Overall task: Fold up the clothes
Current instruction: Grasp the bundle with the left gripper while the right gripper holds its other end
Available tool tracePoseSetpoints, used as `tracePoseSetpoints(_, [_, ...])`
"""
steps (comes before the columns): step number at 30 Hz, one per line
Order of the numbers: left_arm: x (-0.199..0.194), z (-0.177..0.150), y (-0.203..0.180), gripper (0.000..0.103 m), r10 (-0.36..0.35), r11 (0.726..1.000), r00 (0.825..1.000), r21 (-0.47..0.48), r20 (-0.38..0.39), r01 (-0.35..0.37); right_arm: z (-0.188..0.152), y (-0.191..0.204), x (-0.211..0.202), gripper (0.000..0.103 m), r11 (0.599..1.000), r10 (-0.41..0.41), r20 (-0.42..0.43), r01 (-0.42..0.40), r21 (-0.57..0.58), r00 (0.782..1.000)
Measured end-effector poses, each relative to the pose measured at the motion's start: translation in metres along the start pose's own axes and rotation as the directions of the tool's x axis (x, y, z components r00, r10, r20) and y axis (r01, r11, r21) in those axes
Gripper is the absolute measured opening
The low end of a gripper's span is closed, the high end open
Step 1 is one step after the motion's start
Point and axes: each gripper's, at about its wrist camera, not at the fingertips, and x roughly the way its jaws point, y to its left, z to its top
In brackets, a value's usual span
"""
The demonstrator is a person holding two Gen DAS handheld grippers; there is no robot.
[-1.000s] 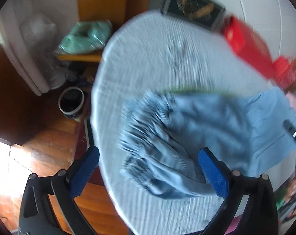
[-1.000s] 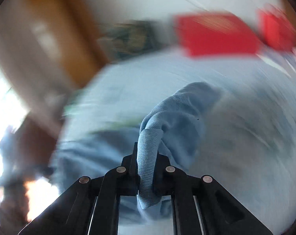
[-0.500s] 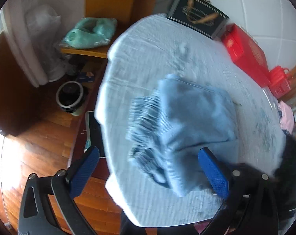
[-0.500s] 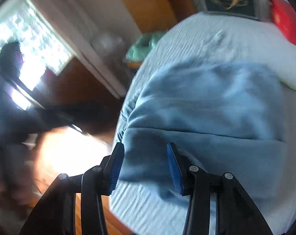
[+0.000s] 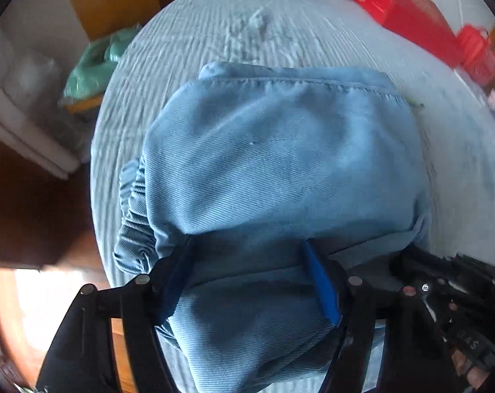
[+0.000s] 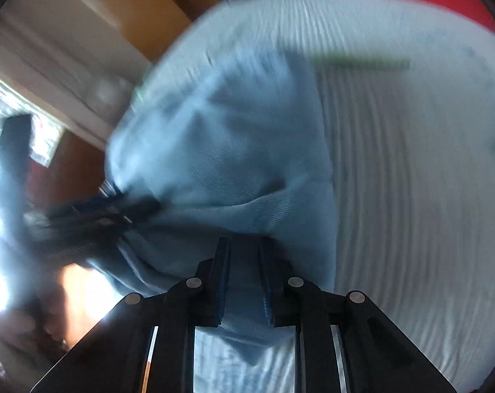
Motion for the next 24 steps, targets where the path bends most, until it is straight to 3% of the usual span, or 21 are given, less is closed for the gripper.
tracePoseSetpoints(4, [-0.016, 0.009, 0.007, 0.080, -0.002, 1.000, 1.000, -0.007, 0.027, 0.002, 0.009, -0.007, -0.013, 0.020, 1.000, 0.019, 0.013, -0.019, 0.005, 1.000])
tracePoseSetpoints(5, [-0.020, 0.011, 0.008, 0.095, -0.003, 1.000, 0.999, -0.008, 0.033, 0.003, 0.012, -0.009, -0.018, 0.026, 1.000, 0.021, 0.022, -0.021, 0.004, 1.000])
tracePoseSetpoints(6, [-0.023, 0.013, 0.010, 0.103, -0.004, 1.000, 0.999, -0.010, 0.040, 0.004, 0.016, -0.010, -0.023, 0.031, 1.000, 0.009, 0.034, -0.008, -0.004, 0.999])
tracePoseSetpoints(9, [-0.035, 0.020, 0.015, 0.103, -0.006, 1.000, 0.998, -0.016, 0.060, 0.007, 0.026, -0.014, -0.036, 0.049, 1.000, -0.021, 0.067, 0.023, -0.016, 0.998])
tracePoseSetpoints(12, [-0.034, 0.027, 0.023, 0.103, -0.013, 1.000, 0.998, -0.021, 0.061, 0.014, 0.030, -0.021, -0.038, 0.050, 1.000, -0.028, 0.075, 0.028, -0.001, 0.997])
tracePoseSetpoints(16, [0.024, 0.029, 0.032, 0.103, -0.051, 0.998, 0.996, -0.041, -0.069, 0.049, 0.030, -0.024, -0.030, 0.053, 1.000, -0.012, 0.055, 0.012, 0.003, 0.998])
tracePoseSetpoints(21, [0.034, 0.025, 0.032, 0.103, -0.044, 0.999, 0.998, -0.014, -0.053, 0.043, 0.030, -0.028, -0.020, 0.059, 1.000, 0.008, 0.031, -0.008, 0.009, 0.999])
tracePoseSetpoints(24, [0.021, 0.020, 0.035, 0.094, -0.079, 0.997, 0.995, -0.021, -0.068, 0.078, 0.030, -0.031, -0.014, 0.061, 1.000, 0.020, 0.017, -0.020, 0.013, 1.000])
